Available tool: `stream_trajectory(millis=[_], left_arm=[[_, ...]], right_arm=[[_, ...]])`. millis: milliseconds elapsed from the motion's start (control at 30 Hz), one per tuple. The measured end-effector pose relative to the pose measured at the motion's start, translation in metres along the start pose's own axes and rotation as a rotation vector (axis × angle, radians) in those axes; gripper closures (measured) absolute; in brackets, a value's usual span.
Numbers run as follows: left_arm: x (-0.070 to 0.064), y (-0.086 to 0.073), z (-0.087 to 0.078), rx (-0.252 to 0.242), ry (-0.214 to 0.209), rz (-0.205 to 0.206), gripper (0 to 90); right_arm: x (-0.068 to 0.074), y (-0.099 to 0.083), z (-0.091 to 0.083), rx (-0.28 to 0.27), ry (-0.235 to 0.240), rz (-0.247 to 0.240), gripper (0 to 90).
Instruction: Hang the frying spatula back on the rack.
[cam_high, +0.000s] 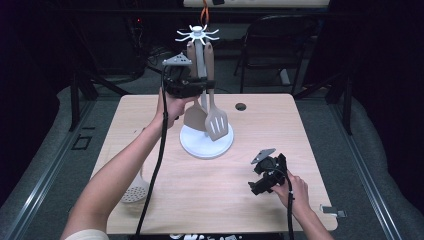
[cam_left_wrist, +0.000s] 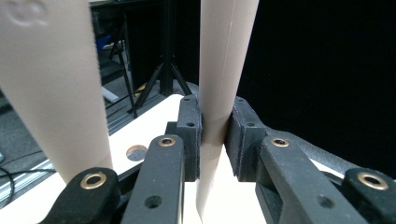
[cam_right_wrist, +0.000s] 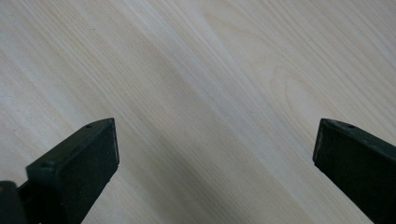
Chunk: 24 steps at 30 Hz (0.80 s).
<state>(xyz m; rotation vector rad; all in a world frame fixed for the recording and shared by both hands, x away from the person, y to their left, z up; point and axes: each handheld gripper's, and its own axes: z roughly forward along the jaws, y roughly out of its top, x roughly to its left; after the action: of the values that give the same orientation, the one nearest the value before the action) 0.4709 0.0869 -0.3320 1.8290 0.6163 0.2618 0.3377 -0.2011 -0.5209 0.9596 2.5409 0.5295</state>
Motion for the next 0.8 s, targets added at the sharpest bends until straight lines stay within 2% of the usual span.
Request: stream_trajectory(millis=[200,467,633,733,800], left_arm=[[0.004,-0.001,0.000,0.003,0.007,-0.008,76.9],[0.012,-0.002,-0.001,0.001,0.013,-0.044,76.9],[0.014,-0.002,0.001,0.005,0.028,-0.047,76.5],[0.013,-0.003,0.001,0.004,0.053,-0.047,76.0],[0.009,-0.003,0.001,0.007,0.080,-0.034,75.8]], right_arm=[[0.000,0.000,-0.001,0.013,-0.004,-0.009,0.0],[0.000,0.000,0.000,0.015,0.001,-0.013,0.0],[0.000,0.000,0.001,0.015,0.006,-0.012,0.0],[0.002,0.000,0.002,0.023,0.012,-0.021,1.6],[0.003,0.001,0.002,0.032,0.012,-0.027,1.6]])
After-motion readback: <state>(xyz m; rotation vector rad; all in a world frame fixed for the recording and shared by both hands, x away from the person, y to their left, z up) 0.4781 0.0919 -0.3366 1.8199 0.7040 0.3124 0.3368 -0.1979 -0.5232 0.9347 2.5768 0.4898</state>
